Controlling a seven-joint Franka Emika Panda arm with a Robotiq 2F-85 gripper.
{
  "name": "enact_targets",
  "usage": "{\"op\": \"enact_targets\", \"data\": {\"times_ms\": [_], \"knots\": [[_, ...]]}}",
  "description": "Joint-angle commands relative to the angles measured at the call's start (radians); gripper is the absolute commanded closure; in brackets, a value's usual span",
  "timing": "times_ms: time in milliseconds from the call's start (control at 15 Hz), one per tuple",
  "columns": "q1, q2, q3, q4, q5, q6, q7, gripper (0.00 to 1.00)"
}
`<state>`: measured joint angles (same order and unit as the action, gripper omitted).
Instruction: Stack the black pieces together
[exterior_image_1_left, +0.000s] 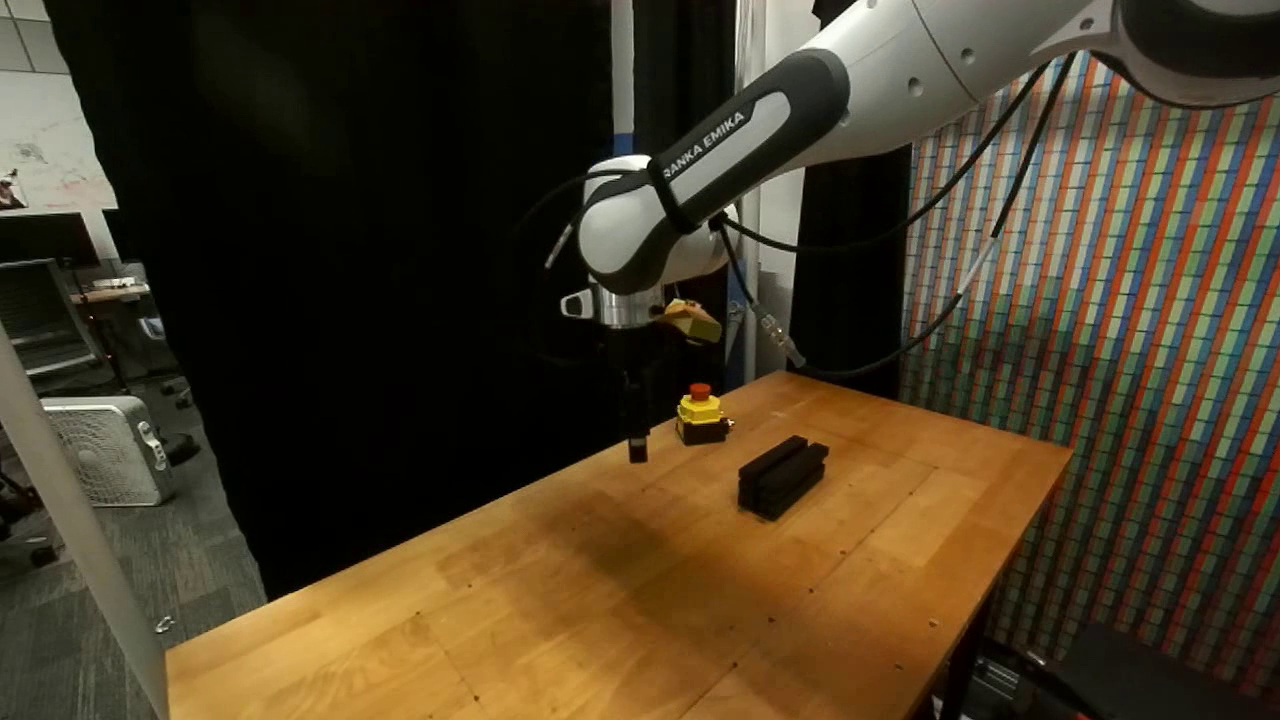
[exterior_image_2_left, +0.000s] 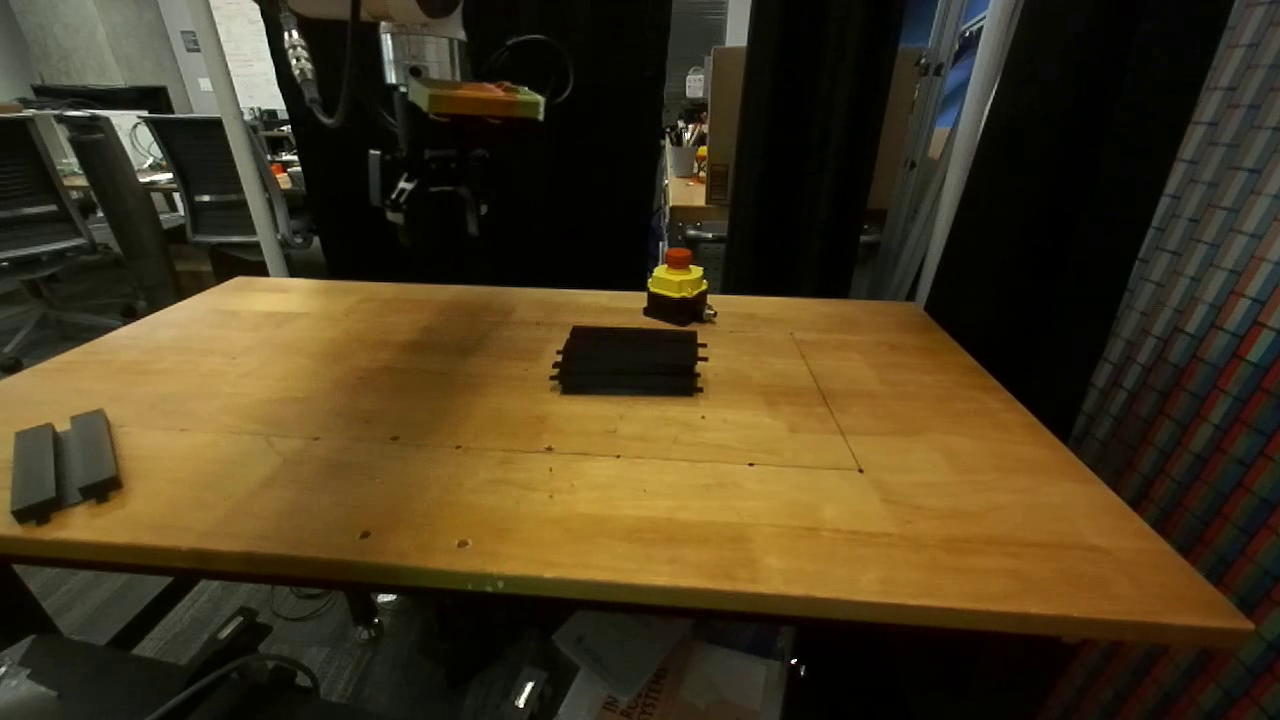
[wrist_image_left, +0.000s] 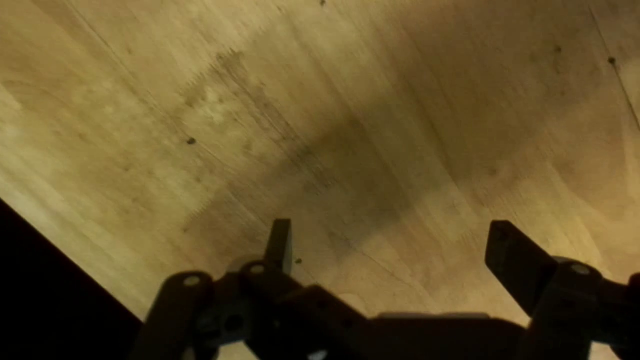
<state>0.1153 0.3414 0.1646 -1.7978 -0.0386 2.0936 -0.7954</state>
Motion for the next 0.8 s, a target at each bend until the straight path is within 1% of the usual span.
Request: {"op": "enact_targets", "data": {"times_ms": [0, 200, 467, 600, 733], "knots": [[0.031, -0.026, 0.042, -0.053, 0.028, 0.016, 0.096, 0.0], [0.057, -0.025, 0.07, -0.086, 0.01, 0.03, 0.137, 0.0], [0.084, -0.05, 0.101, -0.161, -0.027, -0.005, 0.105, 0.0], [0.09, -0.075, 0.122, -0.225, -0.018, -0.007, 0.094, 0.0], [0.109, -0.109, 0.143, -0.306, -0.024, 0.024, 0.11, 0.0]]}}
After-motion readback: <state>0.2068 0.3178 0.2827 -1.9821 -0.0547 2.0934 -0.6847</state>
